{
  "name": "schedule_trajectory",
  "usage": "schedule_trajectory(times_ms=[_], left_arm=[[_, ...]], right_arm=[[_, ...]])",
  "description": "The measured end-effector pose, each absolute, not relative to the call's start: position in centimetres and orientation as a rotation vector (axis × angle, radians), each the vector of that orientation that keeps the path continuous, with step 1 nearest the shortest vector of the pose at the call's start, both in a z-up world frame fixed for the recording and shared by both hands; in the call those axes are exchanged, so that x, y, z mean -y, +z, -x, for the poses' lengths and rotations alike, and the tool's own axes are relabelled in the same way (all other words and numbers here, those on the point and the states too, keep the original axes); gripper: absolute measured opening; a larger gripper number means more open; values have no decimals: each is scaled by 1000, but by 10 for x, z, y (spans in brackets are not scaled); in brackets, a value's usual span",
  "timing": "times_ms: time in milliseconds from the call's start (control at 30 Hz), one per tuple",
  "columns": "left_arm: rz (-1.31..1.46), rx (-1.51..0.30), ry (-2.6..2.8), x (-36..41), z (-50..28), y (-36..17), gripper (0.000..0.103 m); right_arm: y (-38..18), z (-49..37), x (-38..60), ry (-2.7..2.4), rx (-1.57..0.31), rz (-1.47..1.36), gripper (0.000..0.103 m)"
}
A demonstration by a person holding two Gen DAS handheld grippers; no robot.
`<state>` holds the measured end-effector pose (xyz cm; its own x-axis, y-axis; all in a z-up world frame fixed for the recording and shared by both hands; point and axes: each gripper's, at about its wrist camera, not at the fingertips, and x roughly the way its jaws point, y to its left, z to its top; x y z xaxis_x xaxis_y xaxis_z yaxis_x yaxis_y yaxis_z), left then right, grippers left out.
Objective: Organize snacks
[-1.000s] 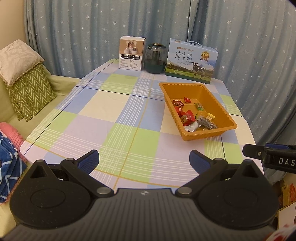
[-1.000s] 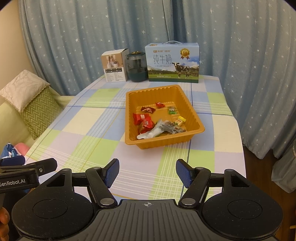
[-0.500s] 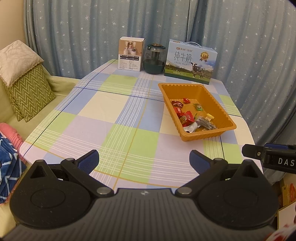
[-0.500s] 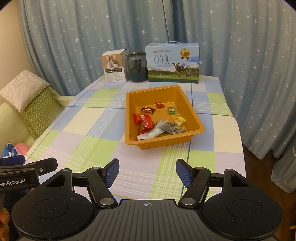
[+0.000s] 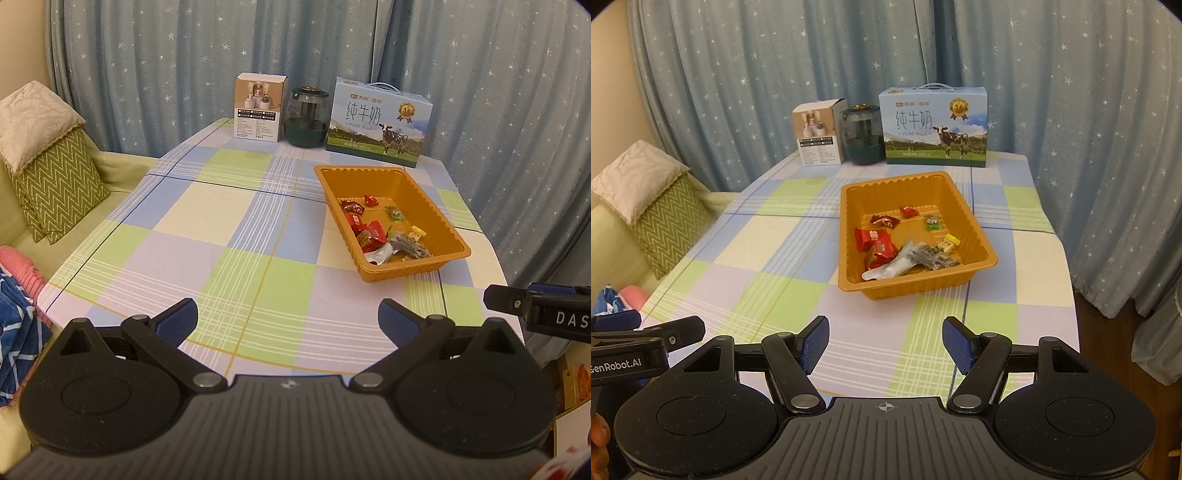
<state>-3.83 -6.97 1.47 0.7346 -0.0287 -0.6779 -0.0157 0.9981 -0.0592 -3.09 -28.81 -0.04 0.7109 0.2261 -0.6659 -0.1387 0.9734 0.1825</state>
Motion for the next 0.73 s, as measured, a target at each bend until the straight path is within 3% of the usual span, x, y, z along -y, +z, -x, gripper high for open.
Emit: schedule_trajectory(times_ms=[733], left_arm=[[70,-730,-22,71,38,12,103]], right_arm=[[0,31,289,205,-758,-128,68]])
